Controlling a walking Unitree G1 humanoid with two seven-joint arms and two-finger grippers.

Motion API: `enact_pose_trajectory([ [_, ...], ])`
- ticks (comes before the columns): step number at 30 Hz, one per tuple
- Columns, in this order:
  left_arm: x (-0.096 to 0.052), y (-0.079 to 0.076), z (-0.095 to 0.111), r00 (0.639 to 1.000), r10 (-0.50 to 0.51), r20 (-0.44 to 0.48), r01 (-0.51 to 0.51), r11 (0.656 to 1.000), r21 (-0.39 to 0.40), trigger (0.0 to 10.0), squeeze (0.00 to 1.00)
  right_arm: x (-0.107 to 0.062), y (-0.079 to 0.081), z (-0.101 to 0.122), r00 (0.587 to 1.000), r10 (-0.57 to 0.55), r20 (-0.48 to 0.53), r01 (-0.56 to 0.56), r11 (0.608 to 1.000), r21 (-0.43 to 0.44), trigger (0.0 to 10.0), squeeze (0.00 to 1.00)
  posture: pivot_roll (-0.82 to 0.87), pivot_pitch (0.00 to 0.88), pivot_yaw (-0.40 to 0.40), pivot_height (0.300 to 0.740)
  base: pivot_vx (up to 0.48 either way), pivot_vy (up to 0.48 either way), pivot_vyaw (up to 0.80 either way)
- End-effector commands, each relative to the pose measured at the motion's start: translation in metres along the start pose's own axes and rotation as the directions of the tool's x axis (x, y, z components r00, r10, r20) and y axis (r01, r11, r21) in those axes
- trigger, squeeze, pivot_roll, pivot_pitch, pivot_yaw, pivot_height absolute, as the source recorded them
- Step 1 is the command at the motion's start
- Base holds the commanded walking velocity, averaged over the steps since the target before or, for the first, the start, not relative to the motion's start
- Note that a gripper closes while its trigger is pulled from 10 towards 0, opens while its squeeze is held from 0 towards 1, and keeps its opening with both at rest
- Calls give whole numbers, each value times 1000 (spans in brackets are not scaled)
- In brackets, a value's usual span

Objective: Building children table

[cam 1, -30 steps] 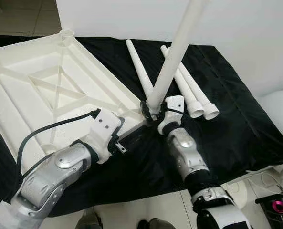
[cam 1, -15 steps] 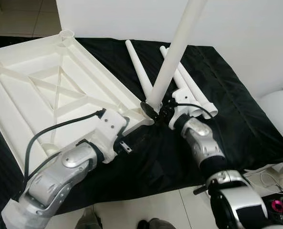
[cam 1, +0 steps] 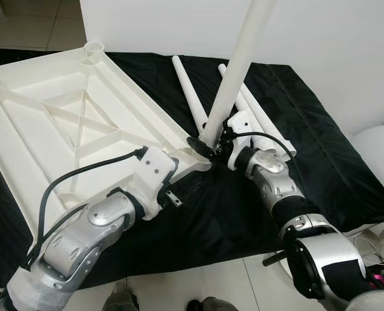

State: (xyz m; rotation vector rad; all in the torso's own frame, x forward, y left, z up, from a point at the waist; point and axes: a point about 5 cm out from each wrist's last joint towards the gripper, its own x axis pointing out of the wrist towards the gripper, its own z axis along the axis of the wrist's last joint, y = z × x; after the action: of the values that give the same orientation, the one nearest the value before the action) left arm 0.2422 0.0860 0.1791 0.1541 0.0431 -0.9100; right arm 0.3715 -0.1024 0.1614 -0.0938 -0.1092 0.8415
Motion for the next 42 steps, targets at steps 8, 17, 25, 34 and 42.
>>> enact_pose_trajectory([
  [8, 3, -8, -2, 996, -90, -3, 90, 996, 7, 10000, 0, -11, -3, -20, 998, -35, -56, 40, 996, 78, 6078, 0, 67, 57, -134, 740, 0, 0, 0],
  [17, 2, -9, -3, 995, -100, -6, 100, 995, 6, 10000, 0, -5, 3, -24, 988, -149, -36, 153, 978, 142, 10000, 0, 61, 50, -136, 740, 0, 0, 0],
  [25, 1, -5, -4, 996, -87, -9, 88, 996, 7, 10000, 0, 9, 23, -23, 960, -281, -18, 281, 953, 117, 10000, 0, 55, 47, -146, 740, 0, 0, 0],
  [34, -3, 7, -4, 999, -41, -10, 41, 999, 18, 10000, 0, 13, 50, -26, 846, -531, -49, 531, 829, 177, 10000, 0, 54, 41, -159, 740, 0, 0, 0],
  [42, -6, 9, -5, 999, -34, -14, 35, 999, 27, 10000, 0, 10, 69, -21, 838, -545, -28, 540, 820, 188, 10000, 0, 52, 39, -156, 740, 0, 0, 0],
])
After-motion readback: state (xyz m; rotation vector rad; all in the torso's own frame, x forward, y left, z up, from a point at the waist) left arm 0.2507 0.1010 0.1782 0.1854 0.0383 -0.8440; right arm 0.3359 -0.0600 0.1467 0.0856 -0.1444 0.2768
